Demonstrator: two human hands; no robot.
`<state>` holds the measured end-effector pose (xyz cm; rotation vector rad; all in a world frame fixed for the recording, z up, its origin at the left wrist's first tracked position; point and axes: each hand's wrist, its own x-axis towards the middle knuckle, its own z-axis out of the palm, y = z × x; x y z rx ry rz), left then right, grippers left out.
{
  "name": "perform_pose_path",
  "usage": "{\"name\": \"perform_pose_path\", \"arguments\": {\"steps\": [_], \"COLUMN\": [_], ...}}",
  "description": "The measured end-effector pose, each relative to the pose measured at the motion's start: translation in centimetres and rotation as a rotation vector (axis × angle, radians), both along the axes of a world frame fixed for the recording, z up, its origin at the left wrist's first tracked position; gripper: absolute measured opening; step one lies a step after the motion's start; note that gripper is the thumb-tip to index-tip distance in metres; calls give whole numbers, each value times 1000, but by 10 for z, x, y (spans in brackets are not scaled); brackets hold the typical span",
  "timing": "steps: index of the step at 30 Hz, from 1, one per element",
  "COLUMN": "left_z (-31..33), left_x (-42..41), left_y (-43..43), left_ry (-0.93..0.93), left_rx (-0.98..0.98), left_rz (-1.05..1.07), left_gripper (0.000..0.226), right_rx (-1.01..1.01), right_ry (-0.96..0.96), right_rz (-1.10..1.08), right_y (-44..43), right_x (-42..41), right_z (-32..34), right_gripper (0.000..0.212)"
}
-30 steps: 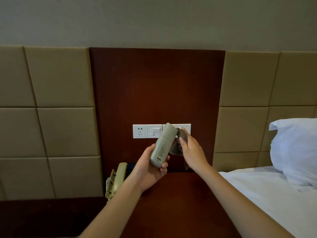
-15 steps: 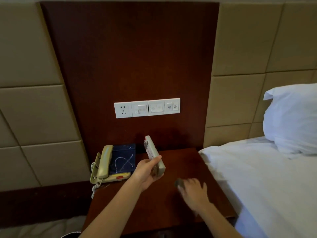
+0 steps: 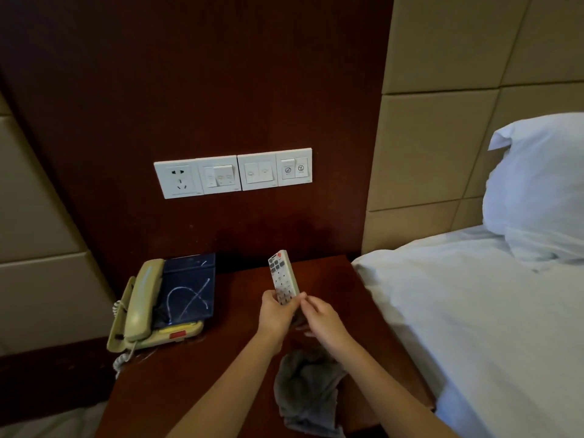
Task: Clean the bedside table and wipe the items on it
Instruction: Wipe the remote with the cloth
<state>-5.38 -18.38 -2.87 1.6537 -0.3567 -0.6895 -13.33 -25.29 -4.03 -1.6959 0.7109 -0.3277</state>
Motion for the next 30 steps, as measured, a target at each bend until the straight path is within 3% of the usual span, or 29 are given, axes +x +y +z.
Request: {"name": "perform_pose_path", "arguments": {"steps": [7,16,23,30], "left_z": [-28,-54,-62,-65], "left_x": [9,18,22,19], "left_y": [-52,-115,-147,-155], "left_ry": [-28,-50,-216,-197], "left_rx": [82,132,274,245], "left_rz": [-101,-102,-179,-283], "left_gripper": [52,33,33,45], "right_rx": [198,153,-157,-461], "right_ry": [-77,79,316,472], "right_rz": [-117,-205,-334,-339], "right_y": [-46,-99,-140,-144], "right_x": [-1,19,21,20], "right_z": [-23,-44,-48,-52], "right_gripper": [29,34,31,28]}}
